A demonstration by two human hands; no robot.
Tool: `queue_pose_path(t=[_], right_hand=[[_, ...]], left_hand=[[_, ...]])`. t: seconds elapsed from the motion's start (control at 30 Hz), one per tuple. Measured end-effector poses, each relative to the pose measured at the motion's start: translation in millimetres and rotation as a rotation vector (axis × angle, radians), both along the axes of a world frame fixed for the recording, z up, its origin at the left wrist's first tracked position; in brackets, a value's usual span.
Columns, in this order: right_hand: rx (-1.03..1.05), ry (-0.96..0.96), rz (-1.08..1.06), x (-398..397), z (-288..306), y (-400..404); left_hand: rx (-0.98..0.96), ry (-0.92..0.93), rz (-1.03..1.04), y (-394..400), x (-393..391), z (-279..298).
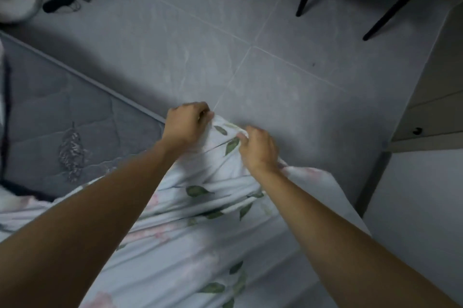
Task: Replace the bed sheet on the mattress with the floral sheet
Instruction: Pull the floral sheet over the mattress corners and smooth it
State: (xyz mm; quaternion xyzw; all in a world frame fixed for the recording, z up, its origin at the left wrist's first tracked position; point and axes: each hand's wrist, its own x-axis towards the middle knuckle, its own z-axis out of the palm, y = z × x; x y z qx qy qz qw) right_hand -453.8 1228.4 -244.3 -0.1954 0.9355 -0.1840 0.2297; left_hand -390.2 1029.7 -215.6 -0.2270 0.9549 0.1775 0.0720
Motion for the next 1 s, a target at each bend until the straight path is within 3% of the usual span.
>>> queue_pose_path(t=[0.07,0.17,0.23,0.27,0.33,0.4,0.73,1.0], right_hand=[[-0.027,0.109,-0.046,-2.9,3.1,-16.1],[-0.183,-0.015,0.124,22.3,11.1,-68.5],[-0.089,-0.065,0.305,52.0,3.8,-100.6],[-0.044,0.005,0.339,63.5,-3.9,-108.7],[-0.036,0.206,0.284,74.2,-16.0,-114.3],[-0.033,0.287,0.244,76.3,-25.7,-115.4],[-0.066,0.305,0.277,73.4,-38.5,-123.2],[0.000,0.149,0.332,69.3,-32.8,-126.6]], left_hand=[[-0.081,-0.014,0.025,-31.8,14.7,0.8],[-0.249,-0.087,0.159,-98.5,65.7,-11.3],[-0.259,-0.084,0.254,-131.1,95.0,-21.2],[-0.255,-0.056,0.265,-138.5,102.3,-26.8],[-0.281,0.016,0.260,-140.4,108.1,-41.9],[-0.284,0.066,0.266,-138.4,109.6,-52.8],[-0.245,0.061,0.267,-147.3,111.5,-59.2],[-0.290,0.040,0.341,-143.8,107.7,-53.2]])
